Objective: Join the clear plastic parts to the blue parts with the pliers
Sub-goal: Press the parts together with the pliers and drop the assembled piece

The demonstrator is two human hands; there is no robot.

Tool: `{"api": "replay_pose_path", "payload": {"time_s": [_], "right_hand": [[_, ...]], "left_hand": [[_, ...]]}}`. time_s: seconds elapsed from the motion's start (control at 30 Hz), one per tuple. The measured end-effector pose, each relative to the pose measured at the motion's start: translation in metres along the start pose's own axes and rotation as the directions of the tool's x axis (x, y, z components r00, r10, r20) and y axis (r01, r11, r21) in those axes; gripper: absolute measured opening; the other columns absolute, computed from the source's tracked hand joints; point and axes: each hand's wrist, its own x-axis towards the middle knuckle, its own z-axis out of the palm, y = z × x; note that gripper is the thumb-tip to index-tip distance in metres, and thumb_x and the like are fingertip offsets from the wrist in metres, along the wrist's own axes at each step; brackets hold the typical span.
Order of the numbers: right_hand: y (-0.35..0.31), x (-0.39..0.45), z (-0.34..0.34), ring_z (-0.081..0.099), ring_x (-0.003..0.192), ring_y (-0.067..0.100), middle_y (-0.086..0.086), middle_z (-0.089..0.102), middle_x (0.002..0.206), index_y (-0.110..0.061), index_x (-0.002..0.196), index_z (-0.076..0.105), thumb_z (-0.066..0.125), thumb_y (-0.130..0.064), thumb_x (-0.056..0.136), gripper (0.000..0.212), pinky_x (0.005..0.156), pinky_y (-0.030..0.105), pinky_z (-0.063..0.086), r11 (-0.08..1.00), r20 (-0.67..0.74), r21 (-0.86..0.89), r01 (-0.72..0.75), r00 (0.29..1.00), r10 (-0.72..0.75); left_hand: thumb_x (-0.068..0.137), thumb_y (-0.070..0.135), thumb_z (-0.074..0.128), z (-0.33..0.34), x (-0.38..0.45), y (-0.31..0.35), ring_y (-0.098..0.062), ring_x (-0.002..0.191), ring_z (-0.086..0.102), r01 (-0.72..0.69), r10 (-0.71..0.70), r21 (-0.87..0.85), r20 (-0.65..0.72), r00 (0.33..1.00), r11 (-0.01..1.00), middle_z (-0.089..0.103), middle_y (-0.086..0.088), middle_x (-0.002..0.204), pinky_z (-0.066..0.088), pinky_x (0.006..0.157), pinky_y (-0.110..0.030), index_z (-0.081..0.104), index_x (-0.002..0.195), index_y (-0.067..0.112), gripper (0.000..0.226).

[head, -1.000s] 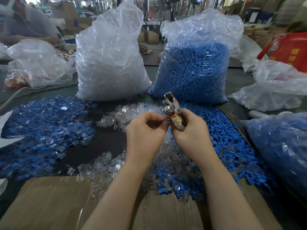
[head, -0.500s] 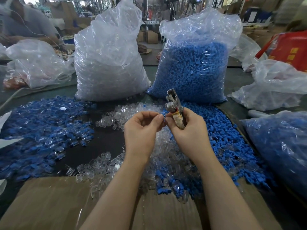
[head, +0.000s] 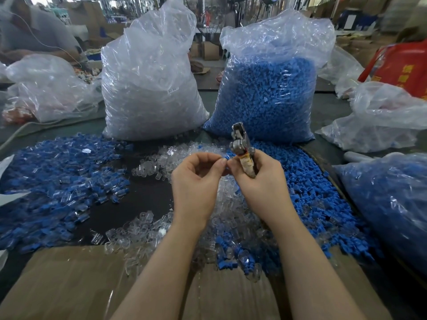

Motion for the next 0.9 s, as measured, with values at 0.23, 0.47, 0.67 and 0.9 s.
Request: {"api": "replay_pose_path", "payload": {"time_s": [0.23,0.47,0.67,0.9], "right_hand": [[-0.001,0.000,-0.003,0.067,0.077,0.023,0.001,0.070,0.079,-0.022,0.086,0.065,0.067,-0.031,0.091,0.011,0.074,0.049,0.057,1.000,0.067,0.014,-0.028,0.997,0.027],[0.006,0.005,-0.021,0.050,0.061,0.012,-0.002,0.061,0.070,-0.020,0.086,0.062,0.068,-0.031,0.088,0.013,0.062,0.037,0.044,0.989,0.228,-0.138,-0.052,0.970,0.082],[0.006,0.003,-0.023,0.044,0.062,0.013,-0.004,0.053,0.067,-0.014,0.085,0.057,0.067,-0.029,0.088,0.018,0.062,0.039,0.039,0.992,0.318,-0.121,-0.043,0.945,0.080],[0.004,0.003,-0.019,0.057,0.071,0.018,-0.001,0.063,0.077,-0.025,0.088,0.058,0.066,-0.027,0.089,0.009,0.070,0.044,0.050,0.990,0.357,-0.143,0.012,0.933,0.040]], "left_hand": [[0.086,-0.002,0.070,-0.003,0.002,-0.002,-0.015,0.075,0.071,-0.013,0.012,0.014,0.030,0.999,1.000,0.072,0.000,0.076,0.055,0.068,-0.017,0.068,0.082,0.014,0.017],[0.089,-0.001,0.065,-0.009,0.009,-0.002,-0.009,0.069,0.067,0.095,-0.079,-0.186,0.090,0.993,0.978,0.070,0.005,0.069,0.055,0.072,-0.020,0.066,0.084,0.010,0.012],[0.089,-0.001,0.064,-0.010,0.008,-0.002,-0.009,0.069,0.067,0.056,-0.036,-0.194,0.109,0.993,0.979,0.069,0.005,0.071,0.054,0.071,-0.018,0.066,0.085,0.009,0.011],[0.089,-0.002,0.064,-0.010,0.007,-0.002,-0.012,0.074,0.067,0.018,0.004,-0.173,0.127,0.992,0.985,0.071,0.003,0.075,0.055,0.073,-0.021,0.066,0.086,0.010,0.013]]}}
